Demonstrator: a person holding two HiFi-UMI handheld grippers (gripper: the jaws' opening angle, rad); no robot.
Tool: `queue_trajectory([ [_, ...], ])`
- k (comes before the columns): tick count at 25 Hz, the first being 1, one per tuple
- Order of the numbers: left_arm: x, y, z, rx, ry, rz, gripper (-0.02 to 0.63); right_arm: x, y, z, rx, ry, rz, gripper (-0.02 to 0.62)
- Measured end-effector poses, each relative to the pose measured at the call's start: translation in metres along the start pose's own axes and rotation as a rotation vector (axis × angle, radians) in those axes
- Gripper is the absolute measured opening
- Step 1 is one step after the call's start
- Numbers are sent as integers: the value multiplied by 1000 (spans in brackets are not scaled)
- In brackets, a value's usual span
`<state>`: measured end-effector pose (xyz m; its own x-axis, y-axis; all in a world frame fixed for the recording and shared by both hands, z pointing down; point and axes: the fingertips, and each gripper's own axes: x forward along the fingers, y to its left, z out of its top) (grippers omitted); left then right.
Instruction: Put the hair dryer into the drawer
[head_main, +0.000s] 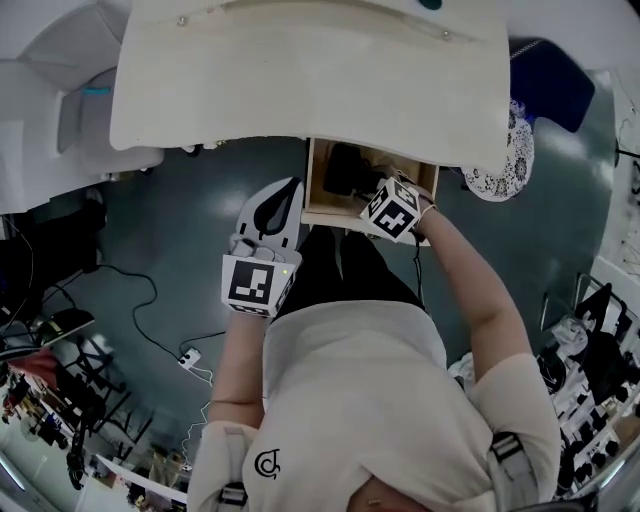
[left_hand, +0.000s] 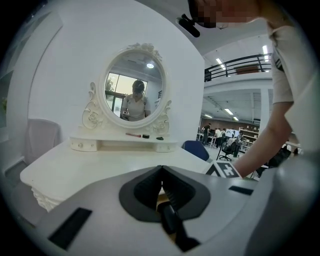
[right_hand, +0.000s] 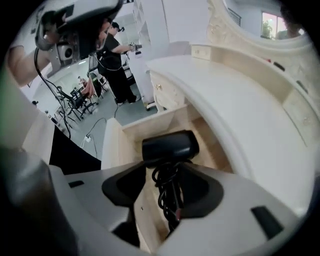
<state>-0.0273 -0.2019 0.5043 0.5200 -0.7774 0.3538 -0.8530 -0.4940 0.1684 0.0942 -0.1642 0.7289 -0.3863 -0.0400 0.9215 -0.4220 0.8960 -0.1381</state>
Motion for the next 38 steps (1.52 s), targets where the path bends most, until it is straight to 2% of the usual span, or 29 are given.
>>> queue_trajectory([
  [4, 1, -3, 13, 26, -9, -3, 12, -39, 0, 28, 15, -93, -45, 116],
  [6, 1, -6, 20, 46, -15, -4, 12, -60, -5, 39, 31, -136, -86, 13],
  [12, 0, -23, 59, 151, -55, -19, 12, -136, -13, 70, 71, -342, -179, 8],
  [19, 1, -24, 93, 154, -107, -15, 12, -230, -27, 93, 124, -641, -332, 8],
  [23, -4, -33, 114, 209, -127, -32, 12, -286, -27, 107, 142, -823, -424, 6],
  [28, -9, -50, 139, 260, -164, -64, 12, -343, -32, 111, 179, -997, -531, 6],
  [32, -13, -60, 151, 287, -178, -75, 12, -369, -35, 107, 233, -1092, -565, 6],
  [38, -16, -65, 164, 283, -201, -81, 14, -382, -25, 110, 227, -1143, -578, 6],
])
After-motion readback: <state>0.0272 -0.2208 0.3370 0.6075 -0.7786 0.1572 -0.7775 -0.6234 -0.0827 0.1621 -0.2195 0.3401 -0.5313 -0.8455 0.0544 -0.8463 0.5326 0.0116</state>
